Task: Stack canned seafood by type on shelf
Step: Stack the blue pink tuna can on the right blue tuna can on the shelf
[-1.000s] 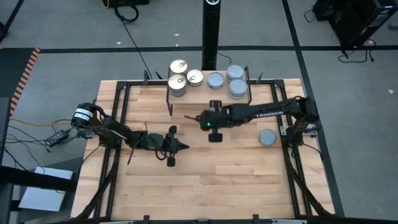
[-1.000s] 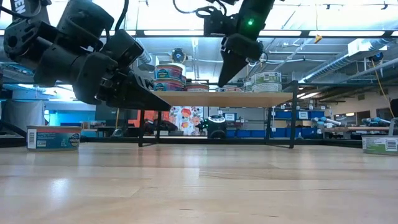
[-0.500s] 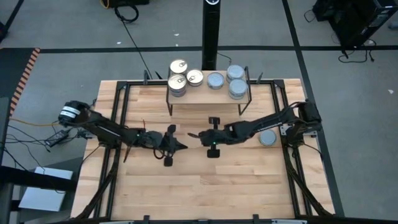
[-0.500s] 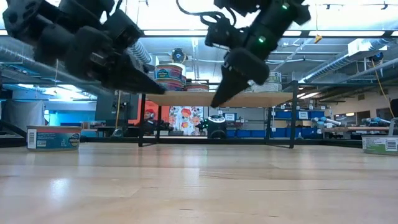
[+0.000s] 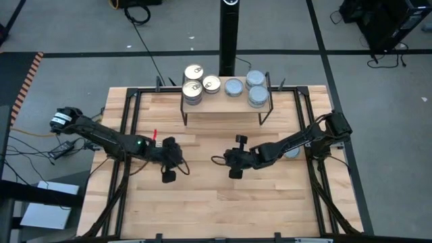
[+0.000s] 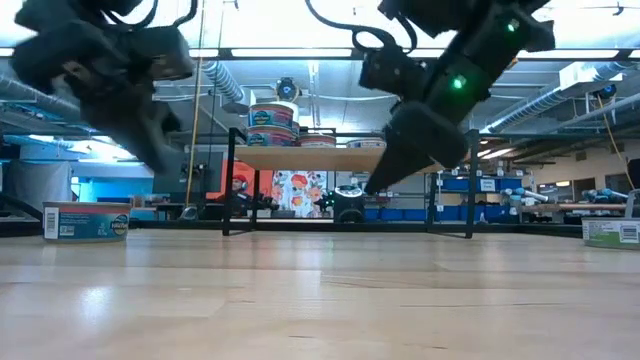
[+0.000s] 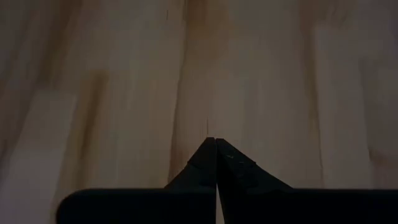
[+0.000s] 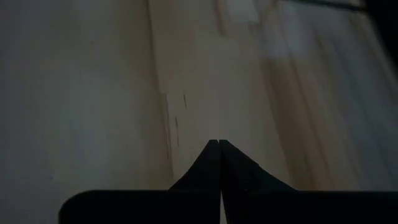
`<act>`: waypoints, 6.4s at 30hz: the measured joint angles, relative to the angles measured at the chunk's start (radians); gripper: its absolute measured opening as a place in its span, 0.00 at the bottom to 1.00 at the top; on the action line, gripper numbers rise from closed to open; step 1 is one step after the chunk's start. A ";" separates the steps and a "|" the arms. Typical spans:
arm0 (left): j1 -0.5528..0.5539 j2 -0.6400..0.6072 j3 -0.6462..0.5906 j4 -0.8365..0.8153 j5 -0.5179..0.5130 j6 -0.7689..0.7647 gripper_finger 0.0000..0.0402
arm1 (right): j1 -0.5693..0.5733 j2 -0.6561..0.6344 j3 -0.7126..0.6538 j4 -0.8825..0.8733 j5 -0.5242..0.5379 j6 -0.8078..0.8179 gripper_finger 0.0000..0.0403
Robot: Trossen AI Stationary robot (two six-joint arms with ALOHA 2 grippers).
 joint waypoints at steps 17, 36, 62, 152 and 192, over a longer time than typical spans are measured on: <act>-0.113 0.004 0.079 -0.603 -0.129 -0.494 0.16 | 0.002 0.000 -0.055 0.034 0.006 0.008 0.01; -0.113 0.004 0.000 -0.551 -0.166 -0.499 0.17 | 0.002 0.000 -0.055 0.077 0.005 -0.047 0.01; -0.112 0.002 -0.002 -0.512 -0.104 -0.418 0.21 | 0.001 0.000 -0.055 0.128 -0.017 -0.107 0.01; 0.204 0.215 0.257 -0.391 0.179 0.068 0.27 | 0.004 0.000 -0.054 0.095 -0.059 -0.099 0.01; 0.239 0.217 0.214 -0.317 0.310 0.112 0.00 | 0.002 0.000 -0.054 0.097 -0.078 -0.096 0.01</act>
